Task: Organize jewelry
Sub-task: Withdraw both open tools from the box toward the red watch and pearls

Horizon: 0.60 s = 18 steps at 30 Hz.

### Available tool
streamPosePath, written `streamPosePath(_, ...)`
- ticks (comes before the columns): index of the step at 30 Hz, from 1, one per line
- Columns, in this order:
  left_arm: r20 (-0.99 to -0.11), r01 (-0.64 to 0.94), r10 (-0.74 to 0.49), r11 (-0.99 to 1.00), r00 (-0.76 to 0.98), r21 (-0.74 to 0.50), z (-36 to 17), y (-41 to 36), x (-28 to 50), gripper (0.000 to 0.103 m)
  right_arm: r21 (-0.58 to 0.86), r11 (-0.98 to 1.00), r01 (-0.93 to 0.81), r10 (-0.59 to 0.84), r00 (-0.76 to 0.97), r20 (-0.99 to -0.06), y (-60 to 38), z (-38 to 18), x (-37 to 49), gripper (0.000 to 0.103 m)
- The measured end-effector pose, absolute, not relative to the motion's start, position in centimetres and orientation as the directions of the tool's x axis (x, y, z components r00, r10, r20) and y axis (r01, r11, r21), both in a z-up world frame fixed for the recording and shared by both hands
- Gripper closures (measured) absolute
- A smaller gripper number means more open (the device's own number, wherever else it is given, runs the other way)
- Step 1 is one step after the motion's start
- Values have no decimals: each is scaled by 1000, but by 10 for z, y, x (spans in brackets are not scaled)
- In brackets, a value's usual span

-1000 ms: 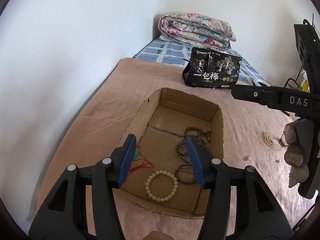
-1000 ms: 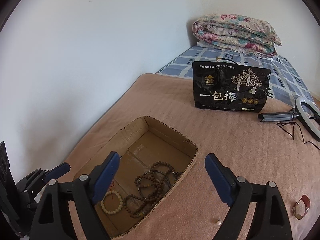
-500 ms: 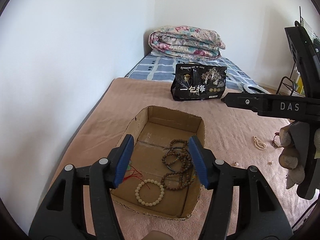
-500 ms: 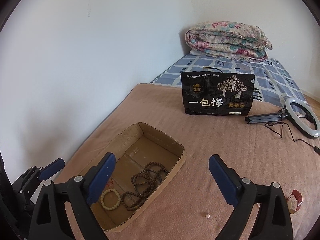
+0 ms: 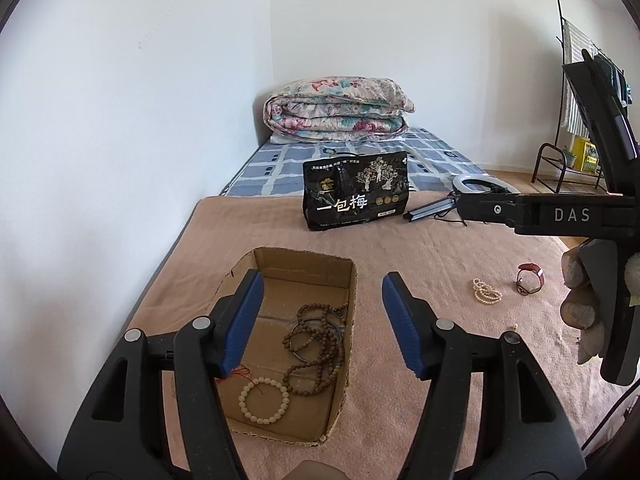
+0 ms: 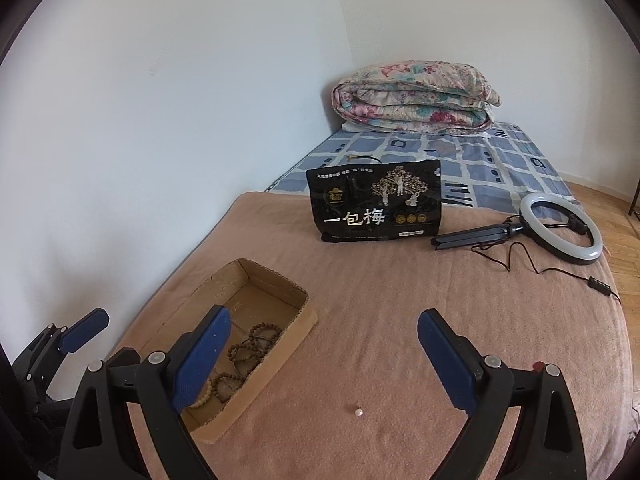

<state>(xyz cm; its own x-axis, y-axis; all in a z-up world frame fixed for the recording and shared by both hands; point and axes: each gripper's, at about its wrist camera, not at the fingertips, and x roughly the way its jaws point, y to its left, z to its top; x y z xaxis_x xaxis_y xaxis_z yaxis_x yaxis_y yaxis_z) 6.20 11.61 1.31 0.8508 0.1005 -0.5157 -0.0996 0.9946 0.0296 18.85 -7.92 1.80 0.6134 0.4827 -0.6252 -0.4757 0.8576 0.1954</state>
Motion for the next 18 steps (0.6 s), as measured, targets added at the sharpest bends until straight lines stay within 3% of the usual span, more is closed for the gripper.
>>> streamPosePath(2,-511,-86,92,996,855,35,16,108,63,39,197,863,-465,477,622,-620,-91,19,185,0)
streamPosePath(18,-528,44,-3,997,849,65,19,42,81,39,104,941,-322,313,714,-626,-198,14,169,0)
